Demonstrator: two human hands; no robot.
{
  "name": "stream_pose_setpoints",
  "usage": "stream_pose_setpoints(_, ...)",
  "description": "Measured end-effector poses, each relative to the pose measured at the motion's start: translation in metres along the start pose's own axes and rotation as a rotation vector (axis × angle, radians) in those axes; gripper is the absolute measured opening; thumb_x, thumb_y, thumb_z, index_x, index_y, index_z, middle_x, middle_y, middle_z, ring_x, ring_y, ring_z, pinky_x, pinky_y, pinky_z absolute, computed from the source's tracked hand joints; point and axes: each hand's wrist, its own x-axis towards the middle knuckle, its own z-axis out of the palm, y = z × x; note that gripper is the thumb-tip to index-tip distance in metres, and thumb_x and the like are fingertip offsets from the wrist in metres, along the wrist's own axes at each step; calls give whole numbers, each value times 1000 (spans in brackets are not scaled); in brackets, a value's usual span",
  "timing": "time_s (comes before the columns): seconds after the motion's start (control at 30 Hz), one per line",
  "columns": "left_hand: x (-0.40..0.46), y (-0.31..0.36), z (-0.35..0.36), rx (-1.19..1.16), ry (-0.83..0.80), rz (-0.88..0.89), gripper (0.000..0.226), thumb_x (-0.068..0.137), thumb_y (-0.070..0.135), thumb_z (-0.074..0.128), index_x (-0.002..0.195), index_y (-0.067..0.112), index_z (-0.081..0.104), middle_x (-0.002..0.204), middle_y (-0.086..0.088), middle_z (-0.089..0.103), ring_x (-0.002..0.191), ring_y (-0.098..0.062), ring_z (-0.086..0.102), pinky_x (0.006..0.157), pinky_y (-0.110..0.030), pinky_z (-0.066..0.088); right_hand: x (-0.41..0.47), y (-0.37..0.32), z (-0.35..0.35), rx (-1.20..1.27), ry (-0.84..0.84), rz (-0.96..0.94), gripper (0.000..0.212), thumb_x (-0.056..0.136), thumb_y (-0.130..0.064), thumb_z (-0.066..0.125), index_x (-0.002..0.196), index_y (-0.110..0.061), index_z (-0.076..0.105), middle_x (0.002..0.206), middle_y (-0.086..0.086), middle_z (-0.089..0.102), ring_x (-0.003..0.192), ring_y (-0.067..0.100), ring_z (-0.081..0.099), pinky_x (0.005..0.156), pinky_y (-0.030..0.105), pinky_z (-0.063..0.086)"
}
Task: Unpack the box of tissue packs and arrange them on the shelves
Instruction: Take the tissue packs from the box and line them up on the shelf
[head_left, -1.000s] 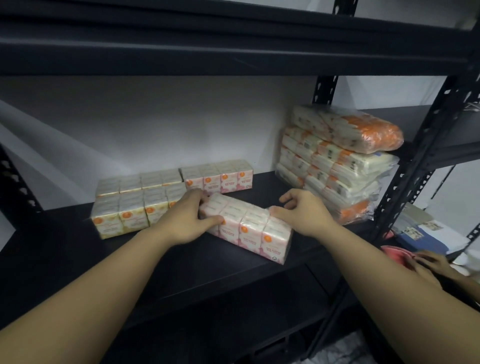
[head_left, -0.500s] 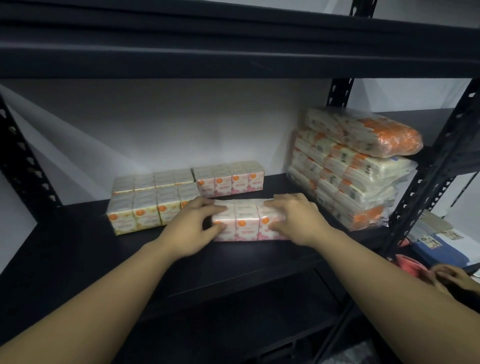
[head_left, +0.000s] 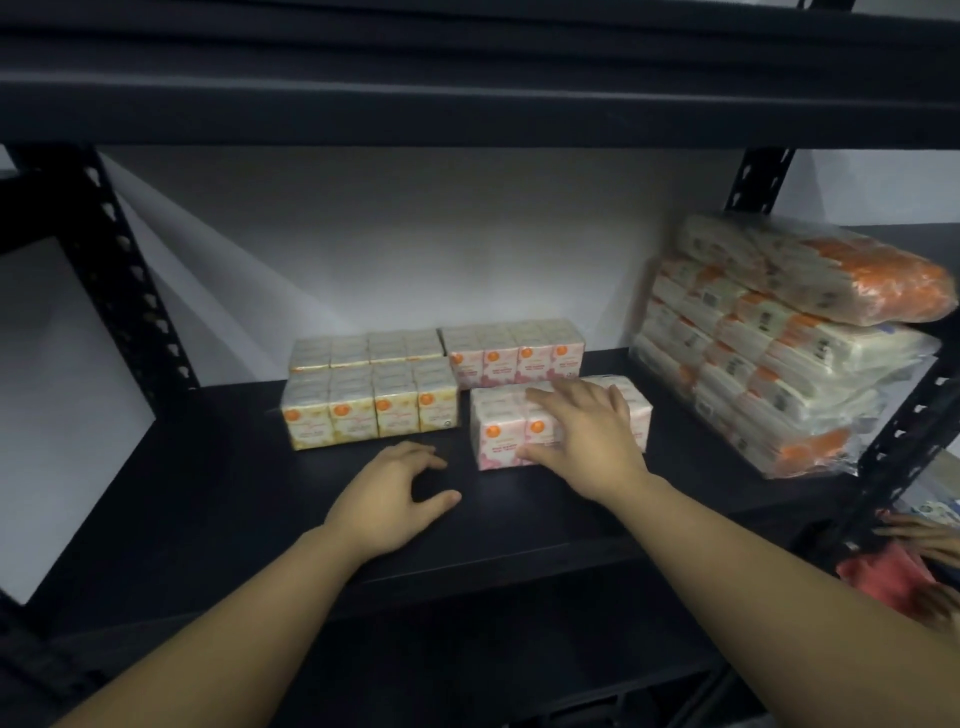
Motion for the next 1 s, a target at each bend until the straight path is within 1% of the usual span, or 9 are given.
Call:
stream_pose_setpoints(0.17, -1, -1, 1, -26, 24, -13, 53, 89, 63, 66, 135, 36, 63, 148, 16, 50, 136, -3, 42, 113, -25, 34, 37, 2, 10, 20, -48, -7, 78, 86, -66, 70, 154, -42, 42, 165, 0, 36, 152, 26, 26, 127, 53, 7)
stream_pose_setpoints(0.43, -1, -1, 1, -47, 40, -31, 53, 88, 63, 68, 133, 36, 64, 147, 19, 50, 134, 1, 40, 108, -19, 30, 74, -2, 26, 33, -59, -12, 79, 86, -65, 70, 155, -41, 41, 165, 0, 34, 153, 26, 22, 127, 55, 4)
stream_pose_setpoints(0.63, -1, 1, 1, -42, 43, -51, 53, 88, 62, 68, 134, 36, 64, 149, 19, 49, 137, 1, 39, 114, -23, 32, 74, -2, 34, 19, -17, -17, 77, 88, -65, 68, 156, -41, 40, 164, 1, 35, 152, 25, 24, 126, 55, 4)
stream_pose_setpoints(0.9, -2, 3, 3, -27, 55, -54, 54, 88, 64, 67, 134, 37, 63, 150, 19, 48, 138, 0, 38, 117, -27, 33, 79, -8, 37, -13, -14, -8, 76, 90, -65, 64, 156, -42, 37, 164, 1, 34, 151, 27, 23, 125, 57, 6)
stream_pose_setpoints(0.97, -4, 4, 3, -22, 65, -49, 51, 88, 61, 68, 132, 36, 65, 146, 18, 51, 136, 0, 40, 116, -29, 36, 80, -8, 37, -16, -16, -9, 77, 90, -65, 64, 157, -41, 36, 164, 1, 34, 151, 27, 23, 125, 57, 5)
stream_pose_setpoints(1.0, -5, 5, 1, -27, 106, -37, 48, 88, 58, 70, 129, 34, 67, 141, 17, 53, 132, -1, 41, 115, -31, 39, 80, -8, 37, -14, -14, -10, 77, 90, -66, 64, 157, -41, 35, 164, 1, 33, 151, 27, 23, 125, 57, 5)
